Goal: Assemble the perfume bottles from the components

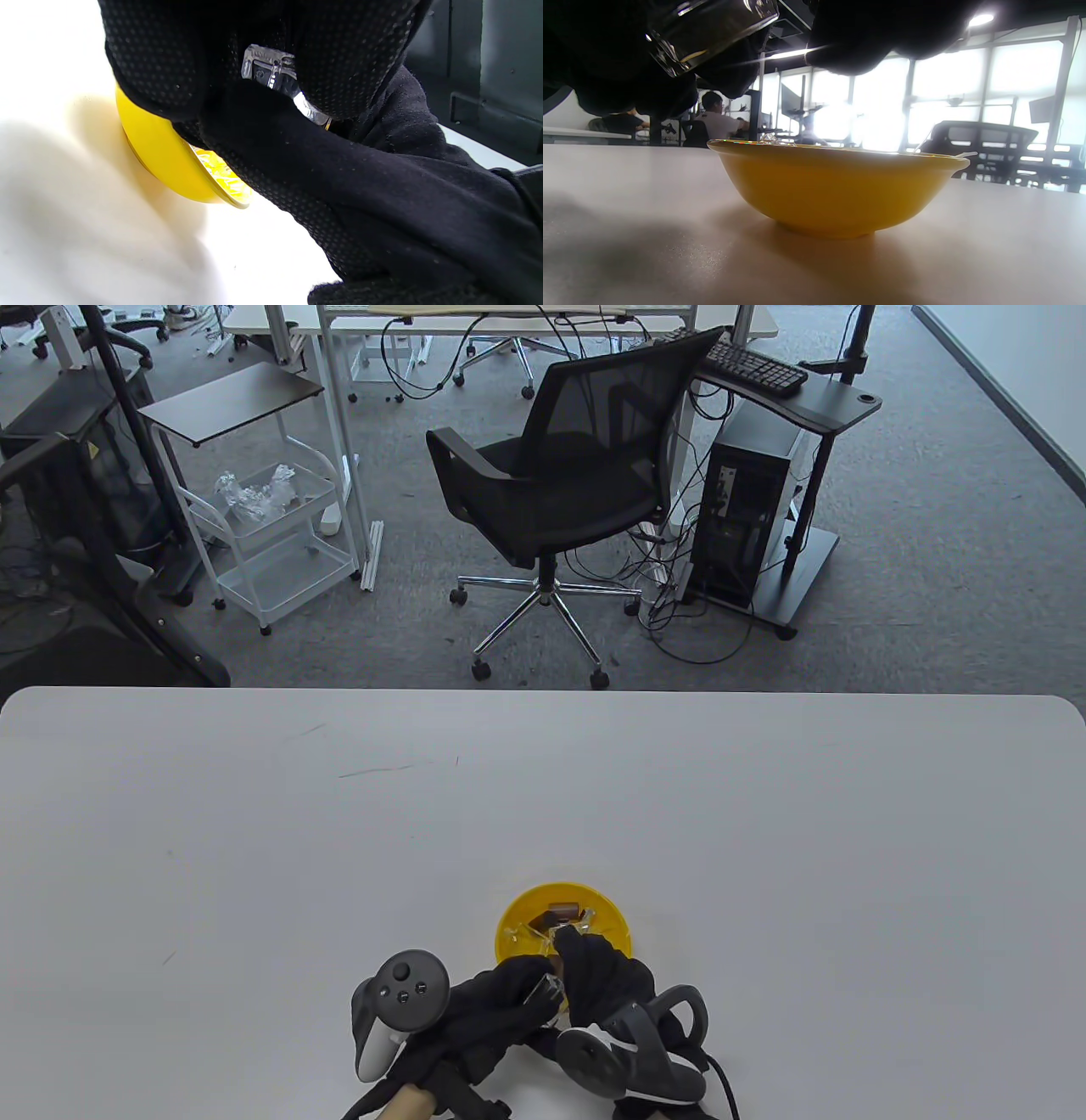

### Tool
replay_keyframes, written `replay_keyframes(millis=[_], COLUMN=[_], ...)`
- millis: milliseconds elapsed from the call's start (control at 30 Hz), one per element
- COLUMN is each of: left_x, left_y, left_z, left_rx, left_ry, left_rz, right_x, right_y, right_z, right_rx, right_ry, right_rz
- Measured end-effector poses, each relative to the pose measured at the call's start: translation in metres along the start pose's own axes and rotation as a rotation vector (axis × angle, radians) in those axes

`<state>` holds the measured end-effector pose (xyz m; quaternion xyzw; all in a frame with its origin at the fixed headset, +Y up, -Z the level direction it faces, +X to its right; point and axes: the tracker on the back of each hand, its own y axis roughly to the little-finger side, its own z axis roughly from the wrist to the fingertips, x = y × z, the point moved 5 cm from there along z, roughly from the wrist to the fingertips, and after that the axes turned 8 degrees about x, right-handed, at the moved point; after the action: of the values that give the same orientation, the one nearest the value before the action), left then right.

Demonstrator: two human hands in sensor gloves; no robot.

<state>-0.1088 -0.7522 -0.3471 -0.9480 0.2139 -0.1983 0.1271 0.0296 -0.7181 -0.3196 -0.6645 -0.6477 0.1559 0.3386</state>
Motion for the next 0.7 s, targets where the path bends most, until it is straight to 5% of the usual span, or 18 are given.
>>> replay_keyframes(millis=[700], left_x=[0.001], left_y=[0.0], left_z=[0.001], left_rx=[-0.007], left_ry=[-0.025], left_rz=[0.055], right_x=[-0.009], right_y=[0.002], right_z=[0.0], right_rx=[0.016], right_ry=[-0.043], right_rz=[0.018])
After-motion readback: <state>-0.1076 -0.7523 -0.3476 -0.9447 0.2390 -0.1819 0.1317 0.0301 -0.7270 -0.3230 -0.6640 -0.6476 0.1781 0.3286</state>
